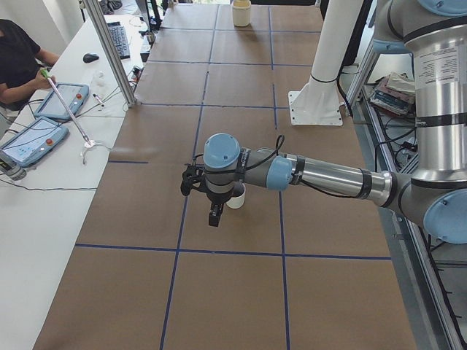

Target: Left arm hands cup to right arm to dump lemon

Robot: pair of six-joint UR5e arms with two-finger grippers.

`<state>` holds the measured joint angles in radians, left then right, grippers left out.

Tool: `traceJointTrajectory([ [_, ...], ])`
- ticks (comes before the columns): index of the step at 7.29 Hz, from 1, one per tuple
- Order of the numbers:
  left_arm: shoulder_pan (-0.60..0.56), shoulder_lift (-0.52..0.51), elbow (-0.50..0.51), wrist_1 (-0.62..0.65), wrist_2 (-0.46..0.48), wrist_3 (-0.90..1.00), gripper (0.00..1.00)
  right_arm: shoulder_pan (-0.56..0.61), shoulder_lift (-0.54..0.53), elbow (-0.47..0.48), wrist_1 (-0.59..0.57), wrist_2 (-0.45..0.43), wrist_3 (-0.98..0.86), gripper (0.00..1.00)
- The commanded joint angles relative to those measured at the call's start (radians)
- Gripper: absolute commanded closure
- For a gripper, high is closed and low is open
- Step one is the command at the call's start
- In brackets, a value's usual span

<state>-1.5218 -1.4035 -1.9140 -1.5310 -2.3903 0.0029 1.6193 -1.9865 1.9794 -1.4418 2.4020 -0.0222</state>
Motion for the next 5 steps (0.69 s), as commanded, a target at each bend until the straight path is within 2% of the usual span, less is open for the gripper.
traceJointTrajectory([
  [1, -0.017, -0.003, 0.006, 0.126, 0.000, 0.084, 0.00, 0.014, 0.049, 0.036, -0.203, 0.000, -0.004, 0.00],
  [2, -0.021, 0.001, 0.010, 0.126, -0.004, 0.085, 0.00, 0.013, 0.087, 0.054, -0.318, 0.000, -0.004, 0.00],
  [4, -0.087, 0.017, 0.006, 0.129, -0.013, 0.081, 0.00, 0.013, 0.089, 0.046, -0.330, -0.003, -0.004, 0.00],
  [5, -0.131, 0.071, -0.046, 0.130, -0.012, 0.074, 0.00, 0.011, 0.078, 0.044, -0.327, -0.001, -0.005, 0.00],
])
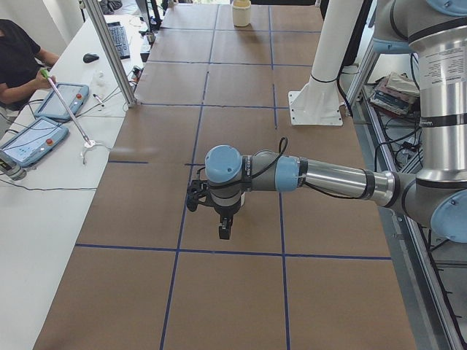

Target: Left arm hands cup to right arm to dump lemon

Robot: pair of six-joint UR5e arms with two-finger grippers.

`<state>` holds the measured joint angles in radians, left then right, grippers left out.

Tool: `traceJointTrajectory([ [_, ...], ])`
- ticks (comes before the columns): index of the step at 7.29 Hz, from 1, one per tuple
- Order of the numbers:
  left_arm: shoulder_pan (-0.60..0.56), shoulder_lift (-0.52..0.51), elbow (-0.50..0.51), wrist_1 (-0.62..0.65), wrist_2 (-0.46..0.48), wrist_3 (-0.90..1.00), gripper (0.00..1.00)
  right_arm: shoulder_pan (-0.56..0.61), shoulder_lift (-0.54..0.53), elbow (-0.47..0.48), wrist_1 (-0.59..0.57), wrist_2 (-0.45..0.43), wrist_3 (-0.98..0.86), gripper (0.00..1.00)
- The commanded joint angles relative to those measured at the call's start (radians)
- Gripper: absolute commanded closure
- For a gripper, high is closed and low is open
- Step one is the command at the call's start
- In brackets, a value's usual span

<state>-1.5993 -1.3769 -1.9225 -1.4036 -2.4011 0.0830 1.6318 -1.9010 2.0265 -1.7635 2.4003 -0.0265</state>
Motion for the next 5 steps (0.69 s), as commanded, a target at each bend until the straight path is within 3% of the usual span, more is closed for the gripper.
traceJointTrajectory([
  [1, -0.054, 0.062, -0.056, 0.005, 0.000, -0.011, 0.00, -0.003, -0.027, -0.009, -0.005, -0.003, -0.001, 0.00],
  [3, -0.053, 0.049, -0.056, 0.012, -0.003, -0.061, 0.00, -0.003, -0.038, -0.008, -0.002, -0.006, -0.018, 0.00],
  [5, -0.033, 0.048, -0.052, 0.014, 0.007, -0.075, 0.00, -0.003, -0.041, -0.024, 0.079, -0.010, -0.010, 0.00],
])
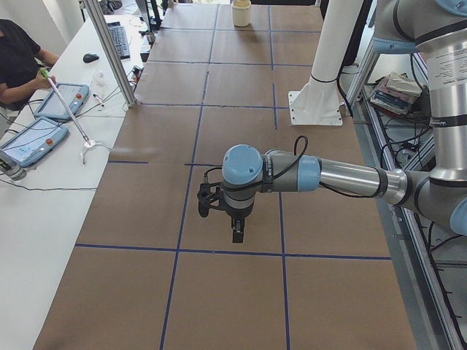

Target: Left arm hands cup to right arm to dump lemon

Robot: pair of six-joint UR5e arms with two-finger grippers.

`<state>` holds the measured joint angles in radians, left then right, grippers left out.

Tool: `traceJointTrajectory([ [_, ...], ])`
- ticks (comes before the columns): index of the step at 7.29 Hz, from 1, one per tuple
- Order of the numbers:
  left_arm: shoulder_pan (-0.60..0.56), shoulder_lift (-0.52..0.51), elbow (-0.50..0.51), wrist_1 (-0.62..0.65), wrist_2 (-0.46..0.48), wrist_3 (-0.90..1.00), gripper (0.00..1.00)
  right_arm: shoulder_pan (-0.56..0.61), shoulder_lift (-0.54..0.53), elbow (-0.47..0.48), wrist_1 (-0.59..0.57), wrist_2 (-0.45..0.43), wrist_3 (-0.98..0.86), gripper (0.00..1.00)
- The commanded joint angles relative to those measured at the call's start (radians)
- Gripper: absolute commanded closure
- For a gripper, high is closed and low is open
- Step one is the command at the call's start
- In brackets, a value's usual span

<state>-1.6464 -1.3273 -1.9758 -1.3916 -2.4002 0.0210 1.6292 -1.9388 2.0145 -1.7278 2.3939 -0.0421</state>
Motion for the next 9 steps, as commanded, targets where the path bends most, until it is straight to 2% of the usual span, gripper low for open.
traceJointTrajectory([
  [1, 0.042, 0.000, 0.009, 0.002, 0.009, -0.024, 0.00, 0.000, -0.005, -0.026, 0.048, -0.004, 0.001, 0.00],
  [3, 0.132, 0.011, 0.011, -0.003, 0.051, -0.059, 0.00, 0.000, -0.005, -0.028, 0.051, -0.022, -0.001, 0.00],
  [4, 0.131, 0.019, 0.005, -0.003, 0.049, -0.053, 0.00, 0.000, -0.003, -0.026, 0.051, -0.022, 0.001, 0.00],
  [7, 0.129, 0.033, 0.012, -0.003, 0.024, -0.052, 0.00, -0.018, 0.003, -0.017, 0.051, -0.028, -0.004, 0.00],
  [8, 0.125, 0.034, 0.008, -0.001, -0.046, -0.052, 0.00, -0.026, 0.007, -0.017, 0.051, -0.030, -0.002, 0.00],
  [9, 0.123, 0.033, 0.006, -0.001, -0.054, -0.053, 0.00, -0.028, 0.007, -0.017, 0.051, -0.028, -0.002, 0.00],
])
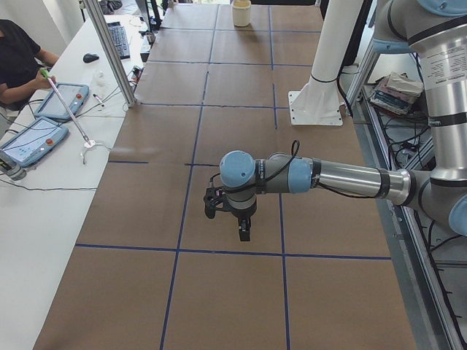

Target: Left arm hands cup to right arm to dump lemon

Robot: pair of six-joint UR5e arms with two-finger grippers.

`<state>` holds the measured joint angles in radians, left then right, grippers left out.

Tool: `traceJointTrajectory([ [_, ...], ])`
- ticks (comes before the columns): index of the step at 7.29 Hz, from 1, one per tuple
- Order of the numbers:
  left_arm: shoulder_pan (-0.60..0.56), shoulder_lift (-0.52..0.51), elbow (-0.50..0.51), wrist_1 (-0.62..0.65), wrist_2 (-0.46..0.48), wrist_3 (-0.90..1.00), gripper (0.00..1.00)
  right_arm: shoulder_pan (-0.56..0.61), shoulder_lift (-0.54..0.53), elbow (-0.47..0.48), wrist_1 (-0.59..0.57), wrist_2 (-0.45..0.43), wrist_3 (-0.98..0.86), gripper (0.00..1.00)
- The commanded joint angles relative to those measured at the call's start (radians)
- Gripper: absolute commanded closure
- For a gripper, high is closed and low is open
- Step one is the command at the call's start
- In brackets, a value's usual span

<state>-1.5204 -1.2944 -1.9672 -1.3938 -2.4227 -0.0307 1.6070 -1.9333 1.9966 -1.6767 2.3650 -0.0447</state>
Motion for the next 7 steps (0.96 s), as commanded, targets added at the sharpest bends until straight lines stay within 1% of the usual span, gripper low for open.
traceJointTrajectory([
  [1, -0.006, 0.001, 0.010, -0.011, -0.029, -0.002, 0.00, -0.007, 0.002, 0.004, 0.000, 0.000, -0.001, 0.00],
  [2, -0.021, 0.001, 0.008, -0.013, -0.024, -0.002, 0.00, -0.007, 0.004, 0.013, 0.000, -0.001, 0.000, 0.00],
  [4, -0.021, 0.000, 0.017, -0.013, 0.020, -0.002, 0.00, -0.024, 0.002, 0.013, 0.025, -0.004, 0.008, 0.00],
  [7, -0.021, 0.000, 0.024, -0.013, 0.014, -0.003, 0.00, -0.029, 0.002, 0.014, 0.026, -0.015, 0.011, 0.00],
])
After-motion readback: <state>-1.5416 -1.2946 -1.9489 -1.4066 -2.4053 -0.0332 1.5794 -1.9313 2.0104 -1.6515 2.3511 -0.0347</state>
